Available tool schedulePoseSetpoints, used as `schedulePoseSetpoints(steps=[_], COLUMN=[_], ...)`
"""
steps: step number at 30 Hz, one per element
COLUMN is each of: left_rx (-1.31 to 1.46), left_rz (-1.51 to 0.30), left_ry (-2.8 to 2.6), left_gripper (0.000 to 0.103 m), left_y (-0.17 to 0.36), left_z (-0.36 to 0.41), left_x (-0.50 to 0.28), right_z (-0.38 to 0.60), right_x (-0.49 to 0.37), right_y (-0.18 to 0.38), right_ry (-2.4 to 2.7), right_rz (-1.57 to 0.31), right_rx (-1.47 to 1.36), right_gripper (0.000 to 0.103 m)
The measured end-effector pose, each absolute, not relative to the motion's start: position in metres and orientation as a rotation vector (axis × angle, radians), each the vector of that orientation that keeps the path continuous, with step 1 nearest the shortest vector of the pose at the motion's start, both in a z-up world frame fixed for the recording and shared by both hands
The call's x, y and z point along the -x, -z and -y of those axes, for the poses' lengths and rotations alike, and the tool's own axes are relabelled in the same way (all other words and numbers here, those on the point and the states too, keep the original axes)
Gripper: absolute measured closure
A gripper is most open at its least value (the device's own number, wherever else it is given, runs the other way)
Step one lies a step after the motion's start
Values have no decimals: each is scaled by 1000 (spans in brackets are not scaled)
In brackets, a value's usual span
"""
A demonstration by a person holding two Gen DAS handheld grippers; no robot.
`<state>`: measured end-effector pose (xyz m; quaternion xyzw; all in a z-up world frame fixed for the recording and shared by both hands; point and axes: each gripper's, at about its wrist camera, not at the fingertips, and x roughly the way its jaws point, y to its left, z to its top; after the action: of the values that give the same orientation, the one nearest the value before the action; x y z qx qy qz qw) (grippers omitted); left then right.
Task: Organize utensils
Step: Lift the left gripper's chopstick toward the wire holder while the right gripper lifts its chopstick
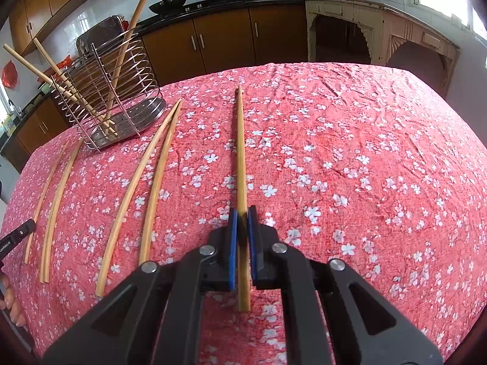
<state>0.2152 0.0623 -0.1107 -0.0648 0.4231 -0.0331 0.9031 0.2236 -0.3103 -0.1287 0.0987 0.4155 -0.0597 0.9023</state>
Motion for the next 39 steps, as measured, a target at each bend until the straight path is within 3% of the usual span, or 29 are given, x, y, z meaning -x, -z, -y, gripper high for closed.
schedulePoseSetpoints(steps=[22, 29, 39], left_rx=[59, 101, 207], left_rz=[-884, -798, -496], left_ry=[78, 115, 142], left_gripper=[96, 96, 96], left_y=[107, 82, -4], left_z=[-39, -50, -72], left_x=[-197, -170, -144], right_z=[292, 289, 298], right_x=[-196, -161, -137], right_y=[126, 82, 2], right_ry=[114, 120, 77], right_rz=[-844, -683, -392], right_rx=[-159, -122, -119], right_gripper=[95, 95, 95])
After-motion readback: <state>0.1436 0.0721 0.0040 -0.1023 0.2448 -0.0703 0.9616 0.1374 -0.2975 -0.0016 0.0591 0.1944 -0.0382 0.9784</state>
